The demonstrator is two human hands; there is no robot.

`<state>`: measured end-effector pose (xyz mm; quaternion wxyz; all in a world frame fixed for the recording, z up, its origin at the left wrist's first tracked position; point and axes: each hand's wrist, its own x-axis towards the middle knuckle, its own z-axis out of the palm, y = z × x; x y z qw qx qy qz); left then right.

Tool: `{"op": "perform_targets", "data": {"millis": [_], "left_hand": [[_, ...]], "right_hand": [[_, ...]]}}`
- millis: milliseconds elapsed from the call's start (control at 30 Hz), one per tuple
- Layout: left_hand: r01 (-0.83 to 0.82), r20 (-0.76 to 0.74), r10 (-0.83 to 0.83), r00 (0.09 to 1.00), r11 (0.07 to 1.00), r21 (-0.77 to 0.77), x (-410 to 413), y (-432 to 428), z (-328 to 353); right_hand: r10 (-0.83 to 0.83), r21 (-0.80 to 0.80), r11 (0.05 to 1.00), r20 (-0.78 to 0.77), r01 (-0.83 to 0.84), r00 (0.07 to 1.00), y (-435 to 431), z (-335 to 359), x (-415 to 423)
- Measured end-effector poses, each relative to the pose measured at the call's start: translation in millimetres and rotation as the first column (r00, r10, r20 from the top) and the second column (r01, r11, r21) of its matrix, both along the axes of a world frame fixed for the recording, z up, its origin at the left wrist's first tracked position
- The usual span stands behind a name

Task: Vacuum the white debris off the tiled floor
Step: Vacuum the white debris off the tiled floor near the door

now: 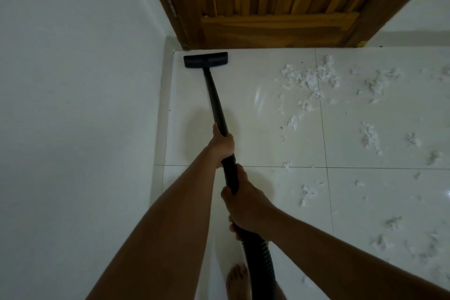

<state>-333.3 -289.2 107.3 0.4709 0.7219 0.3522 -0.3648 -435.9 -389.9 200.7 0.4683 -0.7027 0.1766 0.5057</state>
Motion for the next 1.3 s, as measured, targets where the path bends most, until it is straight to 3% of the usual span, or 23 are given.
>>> {"op": "perform_targets", "data": {"millis": [533,1300], "left_hand": [[-0.006,0.028,0.006,1.000,1.000,0.003,14,3,-8],[0.072,-0.027,-0.073,0.997,0.996,-0.043,-182,-58,28]], "right_hand": [[-0.004,-0.001,1.000,0.011,0.004,1.000,4,-11,14],[0.023,-0.103,0.995,0.047,-0.018,0.999,-47,15,-186]]}}
